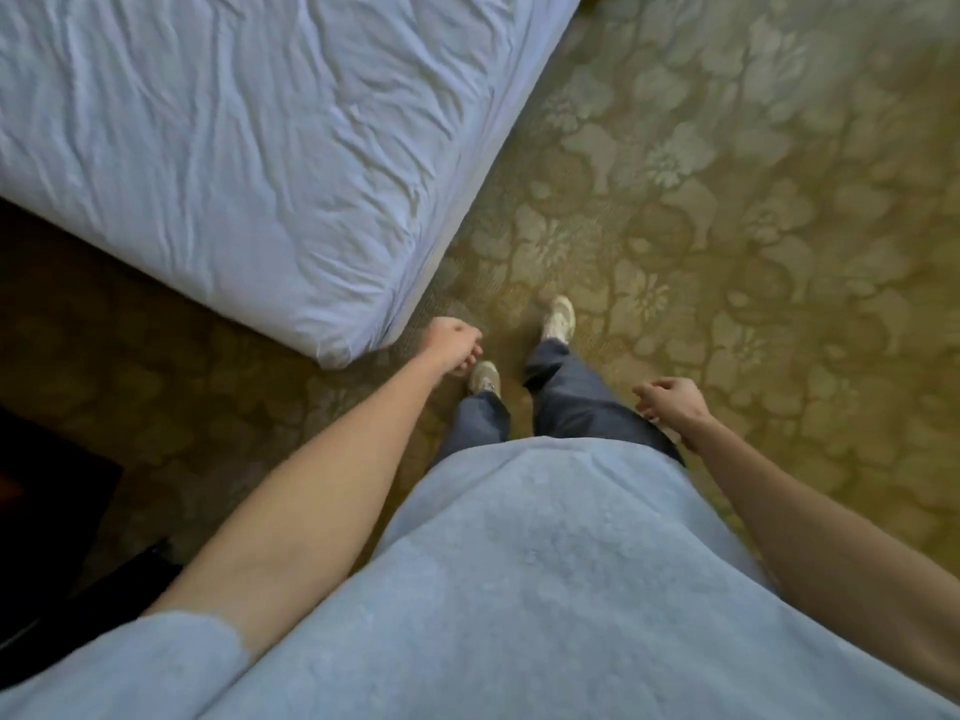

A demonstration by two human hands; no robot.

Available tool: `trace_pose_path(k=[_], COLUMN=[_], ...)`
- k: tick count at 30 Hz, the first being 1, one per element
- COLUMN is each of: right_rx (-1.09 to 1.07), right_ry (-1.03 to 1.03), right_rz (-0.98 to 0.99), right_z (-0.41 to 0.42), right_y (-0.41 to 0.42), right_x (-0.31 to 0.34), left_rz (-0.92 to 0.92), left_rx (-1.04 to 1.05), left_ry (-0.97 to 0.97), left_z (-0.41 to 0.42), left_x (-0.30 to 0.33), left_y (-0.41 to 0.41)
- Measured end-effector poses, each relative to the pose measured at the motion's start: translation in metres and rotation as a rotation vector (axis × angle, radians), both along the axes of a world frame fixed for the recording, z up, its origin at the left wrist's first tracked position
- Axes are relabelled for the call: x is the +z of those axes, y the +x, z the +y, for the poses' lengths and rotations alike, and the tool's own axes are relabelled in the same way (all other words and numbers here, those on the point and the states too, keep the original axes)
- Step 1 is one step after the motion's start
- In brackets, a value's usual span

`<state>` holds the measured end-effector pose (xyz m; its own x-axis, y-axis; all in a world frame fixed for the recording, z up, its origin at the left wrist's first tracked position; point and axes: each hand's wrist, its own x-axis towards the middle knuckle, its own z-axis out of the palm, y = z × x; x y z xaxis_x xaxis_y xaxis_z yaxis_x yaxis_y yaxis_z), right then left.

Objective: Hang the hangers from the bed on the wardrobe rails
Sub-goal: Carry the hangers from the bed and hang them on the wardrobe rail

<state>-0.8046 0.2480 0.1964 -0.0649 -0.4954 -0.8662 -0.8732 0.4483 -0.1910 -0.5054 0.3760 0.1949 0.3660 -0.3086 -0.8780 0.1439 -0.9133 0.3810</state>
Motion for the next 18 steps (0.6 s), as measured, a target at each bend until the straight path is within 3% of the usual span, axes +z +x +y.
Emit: trace_pose_path(k=[4,8,12,18], right_rx=[-0.168,-0.19,-0.189,-0.071], right_ry=[0.089,0.159,0.135,0.029], right_rz=[0.135,0.169,0.091,-0.139], right_z=[-0.051,-0.123,-0.221,-0.38], right_y=[-0.036,-0.027,0.034,0.189], right_x=[0.0,-0.001,0.0,0.005], left_rz=[-0.037,-0.067,-0.051,-0.039], left_rx=[-0.116,-0.176,-0.163,-0.041], left_ry=[-0.122,-0.13,-0.019,0.125], left_z=[-0.149,-0.256,-0.304,-0.322], left_x=[0.007,0.011,0.018,0.012], left_y=[0.04,0.072,0.097,0.151])
